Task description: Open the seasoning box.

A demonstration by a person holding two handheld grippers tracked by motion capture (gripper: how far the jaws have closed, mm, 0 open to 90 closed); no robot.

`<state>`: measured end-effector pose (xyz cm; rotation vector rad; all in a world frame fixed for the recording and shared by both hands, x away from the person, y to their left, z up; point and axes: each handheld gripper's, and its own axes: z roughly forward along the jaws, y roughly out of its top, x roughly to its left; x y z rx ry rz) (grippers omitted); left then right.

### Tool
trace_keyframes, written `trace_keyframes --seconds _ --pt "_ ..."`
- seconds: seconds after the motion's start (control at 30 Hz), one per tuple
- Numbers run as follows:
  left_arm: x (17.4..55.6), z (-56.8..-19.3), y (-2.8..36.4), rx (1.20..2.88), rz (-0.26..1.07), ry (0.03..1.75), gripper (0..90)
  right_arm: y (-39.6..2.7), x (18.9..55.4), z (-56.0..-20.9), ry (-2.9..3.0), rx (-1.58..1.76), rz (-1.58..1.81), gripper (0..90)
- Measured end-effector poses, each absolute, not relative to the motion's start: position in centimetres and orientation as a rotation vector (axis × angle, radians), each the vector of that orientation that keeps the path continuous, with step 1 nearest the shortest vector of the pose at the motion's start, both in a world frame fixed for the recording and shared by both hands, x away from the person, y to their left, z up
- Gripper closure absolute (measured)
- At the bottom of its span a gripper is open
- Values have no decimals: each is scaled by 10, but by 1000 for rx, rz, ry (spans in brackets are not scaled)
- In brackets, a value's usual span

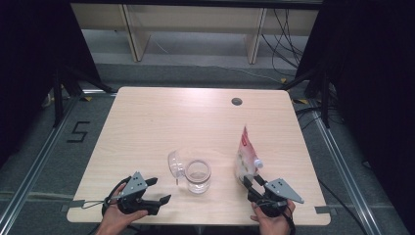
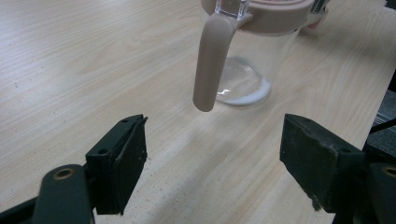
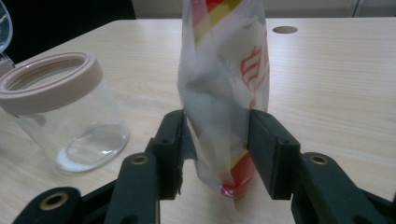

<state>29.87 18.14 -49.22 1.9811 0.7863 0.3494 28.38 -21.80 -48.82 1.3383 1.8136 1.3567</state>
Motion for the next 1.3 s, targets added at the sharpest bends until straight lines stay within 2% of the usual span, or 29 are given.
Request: trace_keyframes --seconds 0.5,0.63,1.3 --pt "299 -493 181 1970 343 783 230 -215 278 -491 1890 1313 1396 666" --pt "299 -492 181 1986 349 785 229 -208 276 -493 1906 1283 1432 717" --pt "299 -492 181 1979 346 782 228 -182 283 -495 1977 1203 1436 724"
